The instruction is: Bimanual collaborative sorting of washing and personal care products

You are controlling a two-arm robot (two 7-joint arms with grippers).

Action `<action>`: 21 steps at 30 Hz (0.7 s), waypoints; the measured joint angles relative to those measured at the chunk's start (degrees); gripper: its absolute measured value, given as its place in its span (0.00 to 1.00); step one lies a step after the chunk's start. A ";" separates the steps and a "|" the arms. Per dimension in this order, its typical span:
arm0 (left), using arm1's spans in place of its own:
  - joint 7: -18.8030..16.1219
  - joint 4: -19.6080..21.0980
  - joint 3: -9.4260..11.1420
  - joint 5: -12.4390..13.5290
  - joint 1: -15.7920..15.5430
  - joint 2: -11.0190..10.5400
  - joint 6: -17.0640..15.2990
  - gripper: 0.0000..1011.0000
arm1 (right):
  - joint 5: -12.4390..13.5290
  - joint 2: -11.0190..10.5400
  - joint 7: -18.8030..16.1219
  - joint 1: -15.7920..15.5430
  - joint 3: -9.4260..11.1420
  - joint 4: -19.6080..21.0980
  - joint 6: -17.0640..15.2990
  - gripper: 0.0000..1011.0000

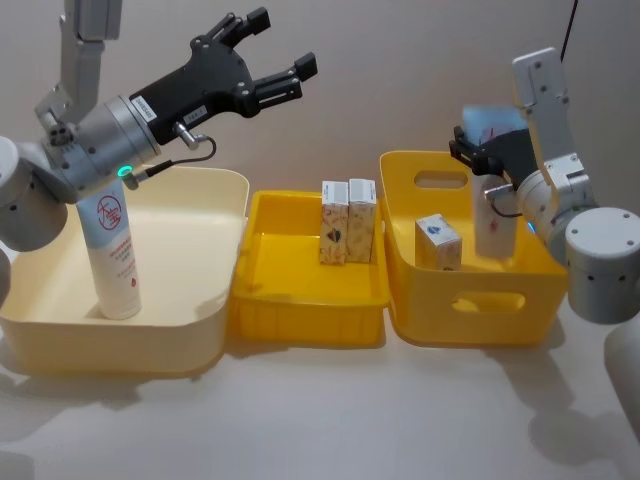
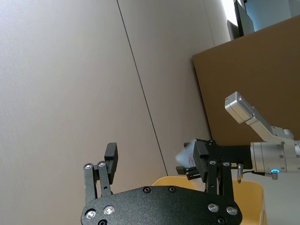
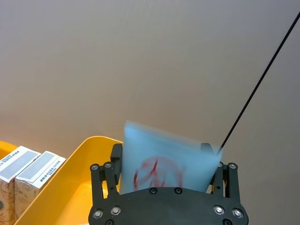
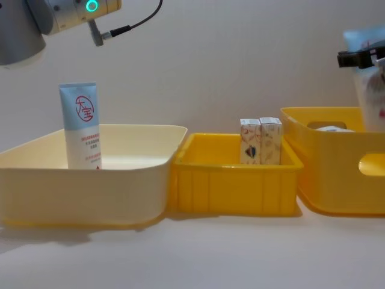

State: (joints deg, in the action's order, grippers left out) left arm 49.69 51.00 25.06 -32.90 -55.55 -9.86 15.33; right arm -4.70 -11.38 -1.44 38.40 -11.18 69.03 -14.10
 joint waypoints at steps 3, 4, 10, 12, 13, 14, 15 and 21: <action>0.00 0.00 0.00 0.00 0.00 0.00 0.00 0.99 | -0.08 0.06 0.20 -0.01 0.04 -0.05 -0.13 0.99; 0.00 0.00 0.00 0.00 0.00 0.00 0.00 0.99 | -0.09 0.07 0.24 -0.01 0.04 -0.06 -0.17 0.99; 0.00 0.00 0.00 0.00 0.00 0.00 0.00 0.99 | -0.18 0.13 0.39 -0.04 0.08 -0.13 -0.42 0.99; 0.00 0.00 0.00 0.00 0.00 0.00 0.00 0.99 | -0.19 0.13 0.42 -0.05 0.09 -0.14 -0.44 0.99; 0.00 0.00 0.00 0.00 0.00 0.00 0.00 0.99 | -0.20 0.14 0.45 -0.06 0.09 -0.15 -0.46 0.99; 0.00 0.00 0.00 0.00 0.00 0.00 0.00 0.99 | -0.20 0.15 0.47 -0.06 0.10 -0.15 -0.48 0.99; 0.00 0.00 0.00 0.00 0.00 0.00 0.00 0.99 | -0.21 0.15 0.49 -0.07 0.11 -0.16 -0.50 0.99; 0.00 0.00 0.00 0.00 0.00 0.00 0.00 0.99 | -0.24 0.18 0.57 -0.09 0.14 -0.20 -0.58 0.99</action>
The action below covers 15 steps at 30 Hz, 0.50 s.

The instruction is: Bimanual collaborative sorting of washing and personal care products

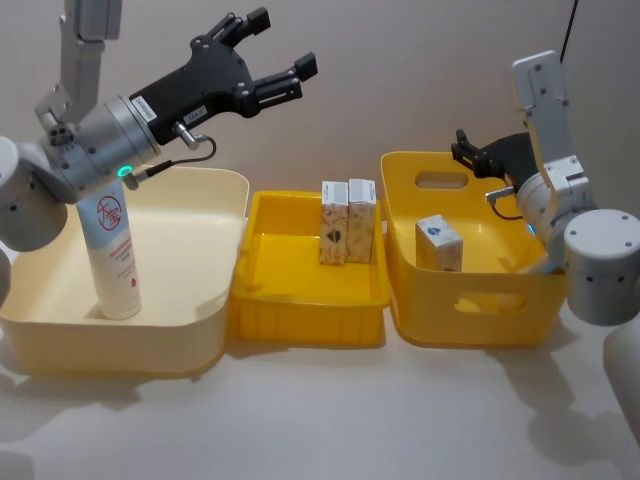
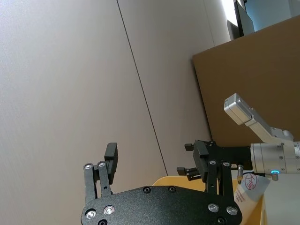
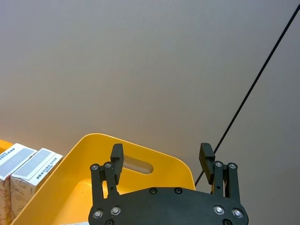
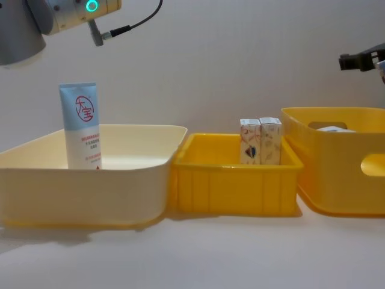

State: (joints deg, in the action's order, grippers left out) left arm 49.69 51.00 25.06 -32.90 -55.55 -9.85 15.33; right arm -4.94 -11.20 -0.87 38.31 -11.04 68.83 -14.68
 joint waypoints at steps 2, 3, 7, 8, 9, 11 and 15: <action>0.00 0.00 0.00 0.00 0.00 0.00 0.00 0.99 | -0.01 0.01 0.02 0.00 0.01 -0.01 -0.02 0.99; 0.00 0.00 0.00 0.00 0.00 0.00 0.00 0.99 | -0.01 0.02 0.03 0.00 0.01 -0.01 -0.02 0.99; 0.00 0.00 0.00 0.00 0.00 0.00 0.00 0.99 | -0.03 0.04 0.07 0.00 0.02 -0.03 -0.05 0.99; 0.00 0.00 0.00 0.00 0.00 0.00 0.00 0.99 | -0.04 0.04 0.08 0.00 0.02 -0.03 -0.06 0.99; 0.00 0.00 0.00 0.00 0.00 0.00 0.00 0.99 | -0.05 0.04 0.09 0.00 0.02 -0.03 -0.07 0.99; 0.00 0.00 0.00 0.00 0.00 0.00 0.00 0.99 | -0.05 0.04 0.10 0.00 0.01 -0.03 -0.08 0.99; 0.00 0.00 0.00 0.00 0.00 0.00 0.00 0.99 | -0.05 0.04 0.10 0.00 0.02 -0.04 -0.11 0.99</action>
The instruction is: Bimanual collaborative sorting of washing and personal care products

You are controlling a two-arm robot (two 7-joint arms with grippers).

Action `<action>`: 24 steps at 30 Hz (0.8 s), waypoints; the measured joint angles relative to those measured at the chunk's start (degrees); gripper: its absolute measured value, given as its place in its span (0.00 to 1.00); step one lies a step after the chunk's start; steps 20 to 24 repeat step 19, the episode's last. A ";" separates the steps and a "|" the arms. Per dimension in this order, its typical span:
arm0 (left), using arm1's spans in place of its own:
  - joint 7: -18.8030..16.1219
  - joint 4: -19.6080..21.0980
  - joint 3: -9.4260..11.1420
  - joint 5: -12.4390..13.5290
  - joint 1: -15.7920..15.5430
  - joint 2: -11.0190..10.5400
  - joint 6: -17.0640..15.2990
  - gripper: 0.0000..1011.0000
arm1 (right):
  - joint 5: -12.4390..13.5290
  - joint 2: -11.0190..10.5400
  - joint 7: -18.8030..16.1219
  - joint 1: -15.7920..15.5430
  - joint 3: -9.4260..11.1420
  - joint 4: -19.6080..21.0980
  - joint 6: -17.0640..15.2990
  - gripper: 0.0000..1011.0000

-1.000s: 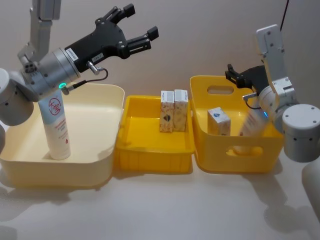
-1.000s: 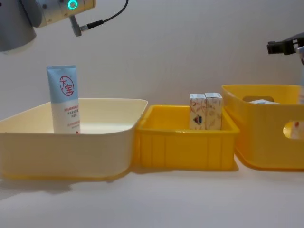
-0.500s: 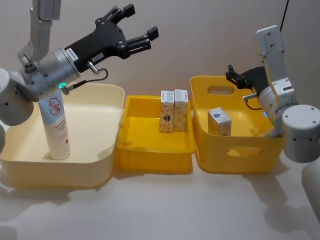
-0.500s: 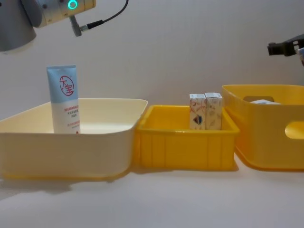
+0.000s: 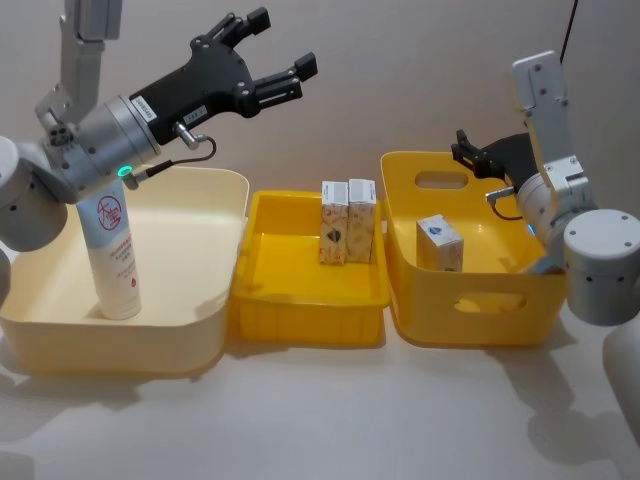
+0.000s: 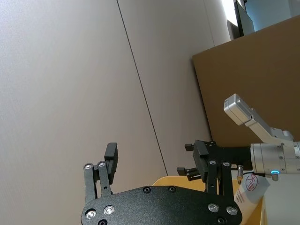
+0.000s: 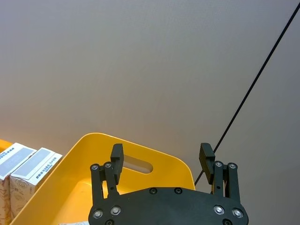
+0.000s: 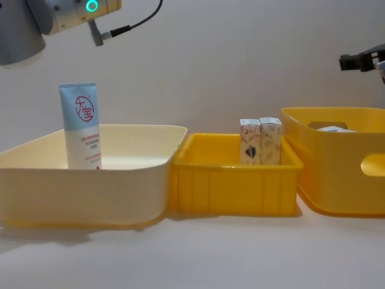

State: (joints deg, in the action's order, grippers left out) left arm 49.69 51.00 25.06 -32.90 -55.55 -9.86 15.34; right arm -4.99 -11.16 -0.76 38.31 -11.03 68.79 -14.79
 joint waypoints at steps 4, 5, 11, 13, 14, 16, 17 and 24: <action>0.00 0.00 0.00 0.00 0.00 0.00 0.00 0.99 | 0.00 0.00 0.00 0.00 0.00 0.00 -0.01 0.99; 0.00 0.00 0.00 0.00 0.00 0.00 0.00 0.99 | 0.00 0.00 0.00 0.00 -0.01 0.00 0.00 0.99; 0.00 0.00 0.00 0.00 0.00 0.00 0.00 0.99 | 0.00 0.00 0.00 0.00 -0.01 0.00 0.00 0.99; 0.00 0.00 0.00 0.00 0.00 0.00 0.00 0.99 | 0.00 0.00 0.00 0.00 -0.01 0.00 0.00 0.99; 0.00 0.00 0.00 0.00 0.00 0.00 0.00 0.99 | 0.00 0.00 0.00 0.00 -0.01 0.00 -0.01 0.99; 0.00 0.00 0.00 0.00 0.00 0.00 0.00 0.99 | 0.00 0.00 0.00 0.00 -0.01 0.00 0.00 0.99; 0.00 0.00 0.00 0.00 0.00 0.00 0.00 0.99 | 0.00 0.00 0.00 0.00 -0.01 0.00 0.00 0.99; 0.00 0.00 0.00 0.00 0.00 0.00 0.00 0.99 | 0.00 0.00 0.00 0.00 -0.01 0.00 0.00 0.99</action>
